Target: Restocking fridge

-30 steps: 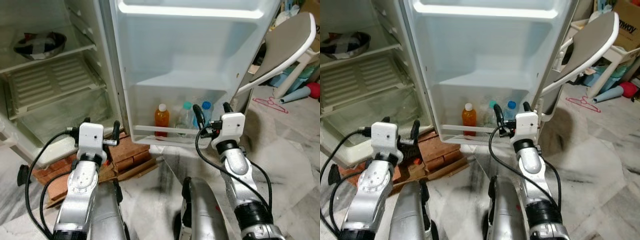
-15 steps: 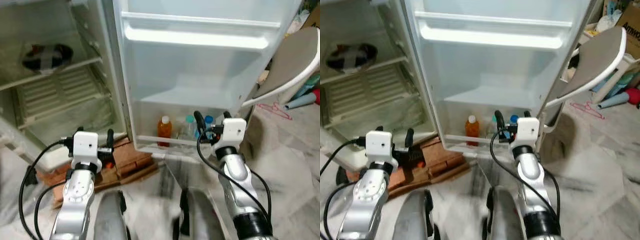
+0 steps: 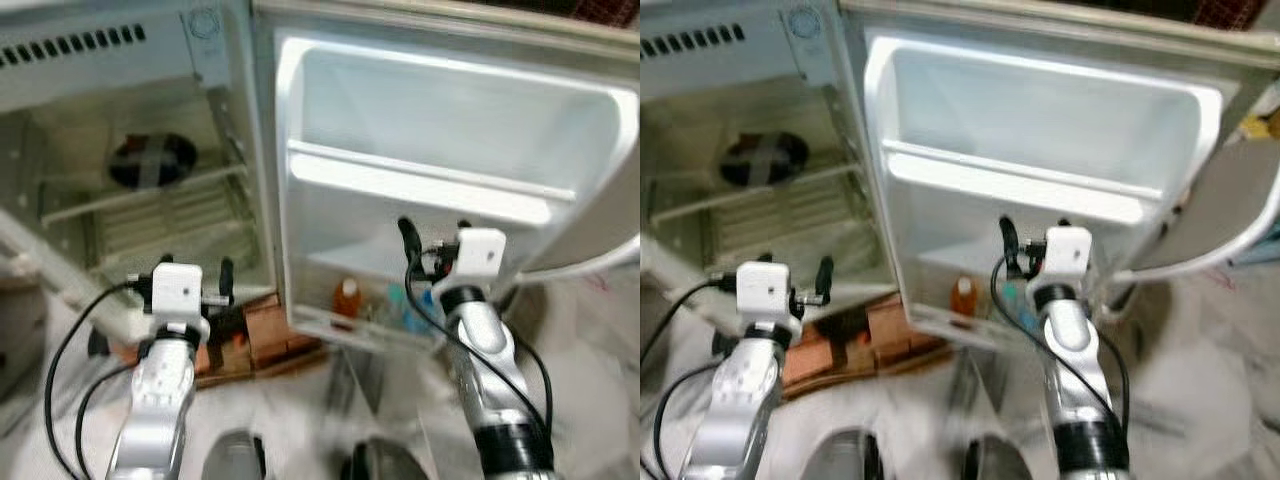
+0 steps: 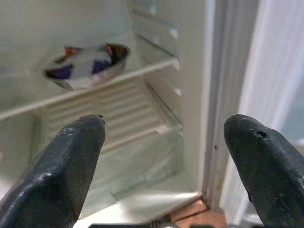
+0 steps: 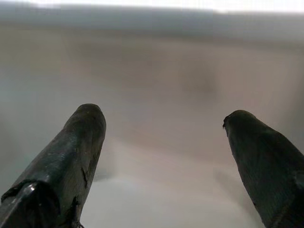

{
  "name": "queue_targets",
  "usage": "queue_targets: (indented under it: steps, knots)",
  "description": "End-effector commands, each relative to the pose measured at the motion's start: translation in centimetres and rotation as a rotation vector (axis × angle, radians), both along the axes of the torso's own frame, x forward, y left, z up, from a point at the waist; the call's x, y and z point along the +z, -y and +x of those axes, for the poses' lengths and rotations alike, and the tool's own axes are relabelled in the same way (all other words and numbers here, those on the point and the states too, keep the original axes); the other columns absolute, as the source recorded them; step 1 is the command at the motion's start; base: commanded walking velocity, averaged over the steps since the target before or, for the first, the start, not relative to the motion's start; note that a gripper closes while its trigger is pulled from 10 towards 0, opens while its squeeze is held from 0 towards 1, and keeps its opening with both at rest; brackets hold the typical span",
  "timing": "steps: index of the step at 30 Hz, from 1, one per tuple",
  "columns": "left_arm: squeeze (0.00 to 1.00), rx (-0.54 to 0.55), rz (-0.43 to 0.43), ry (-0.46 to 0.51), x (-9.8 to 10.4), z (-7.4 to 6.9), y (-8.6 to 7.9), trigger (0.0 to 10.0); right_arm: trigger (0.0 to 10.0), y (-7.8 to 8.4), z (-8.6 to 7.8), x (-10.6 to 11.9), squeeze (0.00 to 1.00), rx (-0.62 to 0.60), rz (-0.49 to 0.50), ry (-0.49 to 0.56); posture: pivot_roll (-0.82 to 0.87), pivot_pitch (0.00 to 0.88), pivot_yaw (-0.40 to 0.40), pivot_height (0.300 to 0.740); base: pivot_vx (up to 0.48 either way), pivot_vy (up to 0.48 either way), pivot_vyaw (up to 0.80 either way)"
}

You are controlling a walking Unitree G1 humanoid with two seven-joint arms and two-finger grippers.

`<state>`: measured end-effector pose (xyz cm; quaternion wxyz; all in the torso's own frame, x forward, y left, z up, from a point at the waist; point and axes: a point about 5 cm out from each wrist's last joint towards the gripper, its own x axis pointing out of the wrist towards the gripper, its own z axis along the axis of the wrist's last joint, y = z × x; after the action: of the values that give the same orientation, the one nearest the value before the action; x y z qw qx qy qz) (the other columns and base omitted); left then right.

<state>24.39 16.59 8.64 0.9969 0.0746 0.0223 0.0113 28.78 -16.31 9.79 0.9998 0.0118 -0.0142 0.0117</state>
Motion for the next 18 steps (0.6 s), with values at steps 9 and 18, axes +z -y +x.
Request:
queue_targets:
  steps: [9,18]
  knots:
    - [0.00,-0.001,0.005,-0.020,-0.2,0.1,0.3,10.0,10.0,0.1,-0.3,-0.5,0.00,-0.014,0.014,-0.054,0.06,0.099,-0.061,0.740,0.000,0.000,0.00]
    - [0.00,0.006,0.015,-0.038,-0.4,0.3,0.6,10.0,10.0,-0.3,0.0,-0.8,0.00,0.007,0.022,-0.069,0.07,0.105,-0.071,0.740,-0.304,-0.127,0.00]
